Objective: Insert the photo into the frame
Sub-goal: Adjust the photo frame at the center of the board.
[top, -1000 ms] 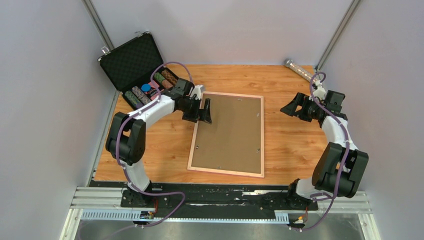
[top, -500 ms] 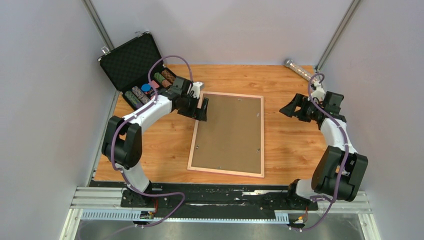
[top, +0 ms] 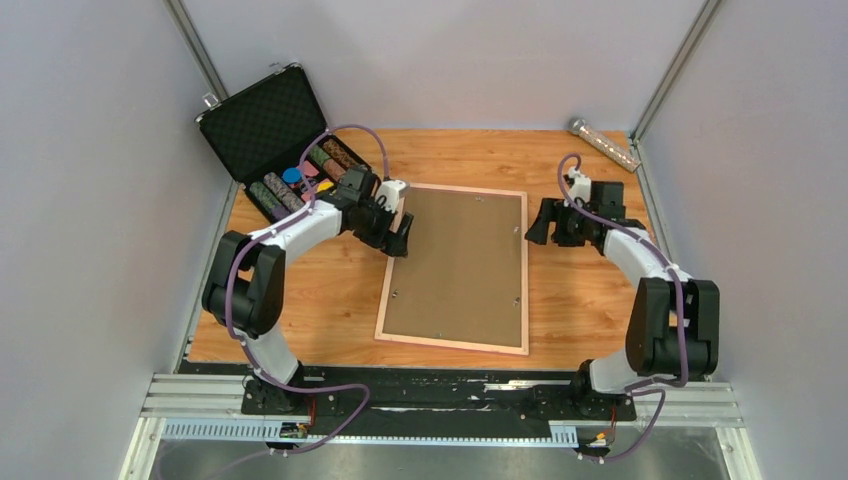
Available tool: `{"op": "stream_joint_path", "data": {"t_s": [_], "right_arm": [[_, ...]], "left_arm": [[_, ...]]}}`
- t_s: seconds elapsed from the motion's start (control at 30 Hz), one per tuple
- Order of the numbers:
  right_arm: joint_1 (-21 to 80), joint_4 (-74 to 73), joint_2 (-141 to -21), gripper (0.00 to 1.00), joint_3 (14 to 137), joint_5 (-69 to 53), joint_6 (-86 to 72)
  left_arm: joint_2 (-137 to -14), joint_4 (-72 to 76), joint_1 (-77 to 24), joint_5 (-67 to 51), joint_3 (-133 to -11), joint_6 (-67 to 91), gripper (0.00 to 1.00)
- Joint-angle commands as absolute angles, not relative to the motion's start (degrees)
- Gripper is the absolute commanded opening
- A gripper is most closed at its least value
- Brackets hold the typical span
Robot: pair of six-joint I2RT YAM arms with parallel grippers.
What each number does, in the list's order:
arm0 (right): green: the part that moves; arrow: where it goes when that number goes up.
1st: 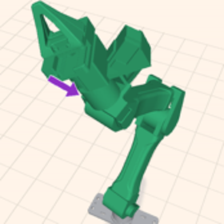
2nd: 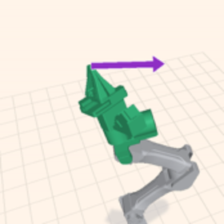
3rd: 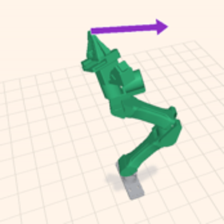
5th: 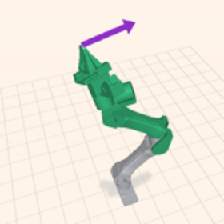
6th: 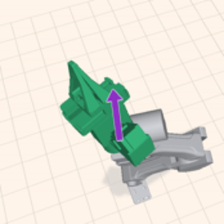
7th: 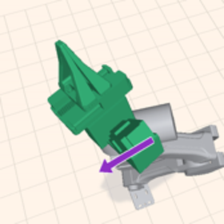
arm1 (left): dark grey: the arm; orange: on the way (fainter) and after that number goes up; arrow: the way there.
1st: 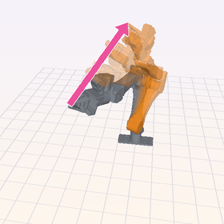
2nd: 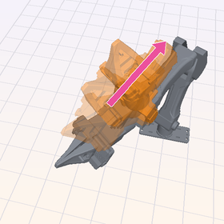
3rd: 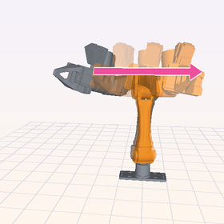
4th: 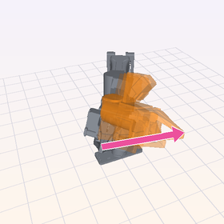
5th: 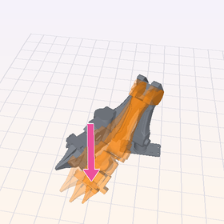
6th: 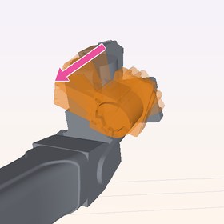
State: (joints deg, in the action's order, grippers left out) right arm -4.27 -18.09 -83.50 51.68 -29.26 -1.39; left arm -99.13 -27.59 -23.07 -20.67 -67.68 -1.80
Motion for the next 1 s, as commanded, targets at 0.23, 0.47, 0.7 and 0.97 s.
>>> {"op": "stream_joint_path", "data": {"t_s": [0.23, 0.47, 0.7, 0.97], "right_arm": [[2.66, -17.49, -91.92, 0.63, 54.79, -20.84, 1.72], [3.84, -18.19, -95.58, 0.53, 56.12, -20.89, 1.83], [4.16, -18.85, -98.32, 0.39, 57.5, -20.73, 1.83], [4.38, -19.69, -99.65, 0.27, 58.45, -20.48, 2.34]], "left_arm": [[-96.14, -24.09, -16.45, -29.72, -66.9, -0.68, 0.91], [-97.75, -23.36, -15.61, -31.57, -65.96, -0.35, 0.87], [-99.66, -22.87, -15.22, -33.58, -65.56, 1.74, 0.8], [-103.16, -22.31, -15.21, -33.77, -65.43, 2.91, 0.74]]}}
